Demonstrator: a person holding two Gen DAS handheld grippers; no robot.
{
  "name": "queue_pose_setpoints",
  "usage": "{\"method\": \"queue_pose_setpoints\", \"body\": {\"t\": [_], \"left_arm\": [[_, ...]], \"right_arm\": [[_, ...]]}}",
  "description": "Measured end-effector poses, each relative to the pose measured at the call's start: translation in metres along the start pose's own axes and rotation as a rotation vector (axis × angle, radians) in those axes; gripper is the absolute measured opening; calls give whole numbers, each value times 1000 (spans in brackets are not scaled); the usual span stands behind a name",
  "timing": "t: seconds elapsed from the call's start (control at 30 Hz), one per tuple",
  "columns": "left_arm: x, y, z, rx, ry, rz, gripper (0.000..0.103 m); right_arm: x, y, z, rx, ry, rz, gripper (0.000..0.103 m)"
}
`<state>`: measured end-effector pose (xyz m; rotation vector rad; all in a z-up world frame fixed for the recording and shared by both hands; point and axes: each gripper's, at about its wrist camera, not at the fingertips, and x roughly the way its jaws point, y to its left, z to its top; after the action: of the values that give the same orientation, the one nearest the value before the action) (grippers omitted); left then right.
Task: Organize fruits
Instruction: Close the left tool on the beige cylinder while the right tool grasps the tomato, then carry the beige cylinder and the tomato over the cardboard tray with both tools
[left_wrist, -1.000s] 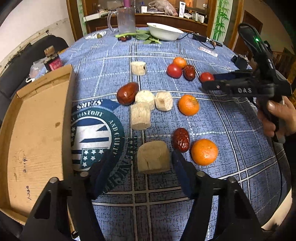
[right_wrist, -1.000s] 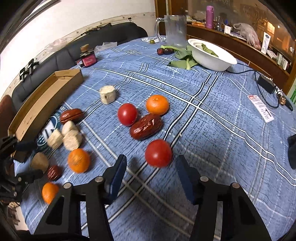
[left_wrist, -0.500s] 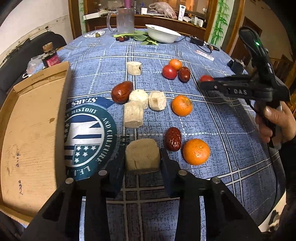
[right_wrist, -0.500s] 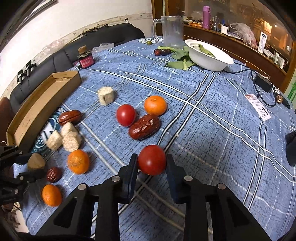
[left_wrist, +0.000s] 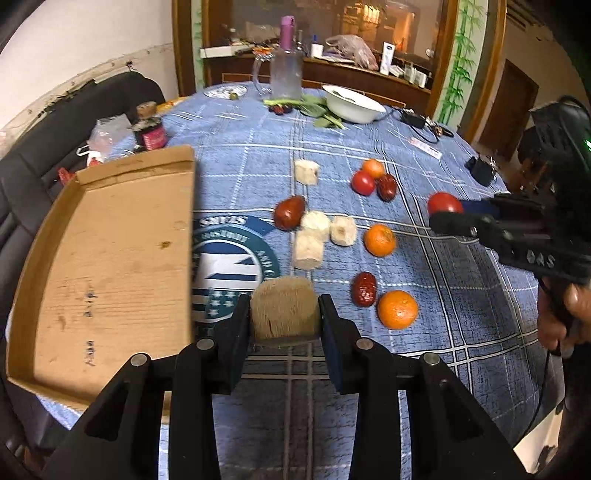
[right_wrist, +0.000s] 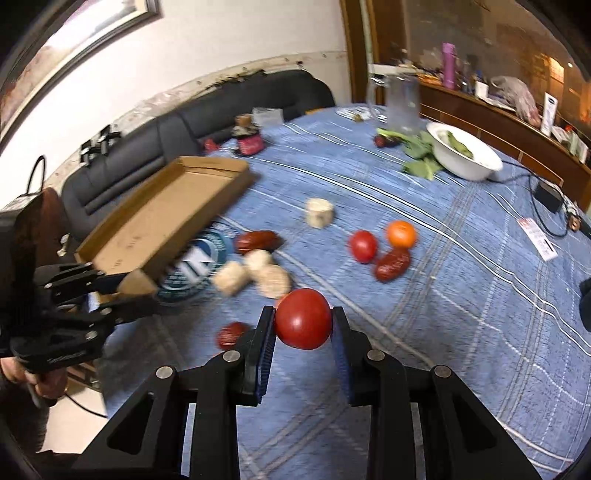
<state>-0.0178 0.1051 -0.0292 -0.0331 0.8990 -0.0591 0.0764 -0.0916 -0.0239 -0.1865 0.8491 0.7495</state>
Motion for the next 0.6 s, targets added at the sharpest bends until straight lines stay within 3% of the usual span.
{"method": "queue_pose_setpoints", "body": {"t": [0.6], "left_arm": [[-22,59,-11,-86,-34,93,33]], "right_arm": [[24,93,17,-116,19,137,30]]}}
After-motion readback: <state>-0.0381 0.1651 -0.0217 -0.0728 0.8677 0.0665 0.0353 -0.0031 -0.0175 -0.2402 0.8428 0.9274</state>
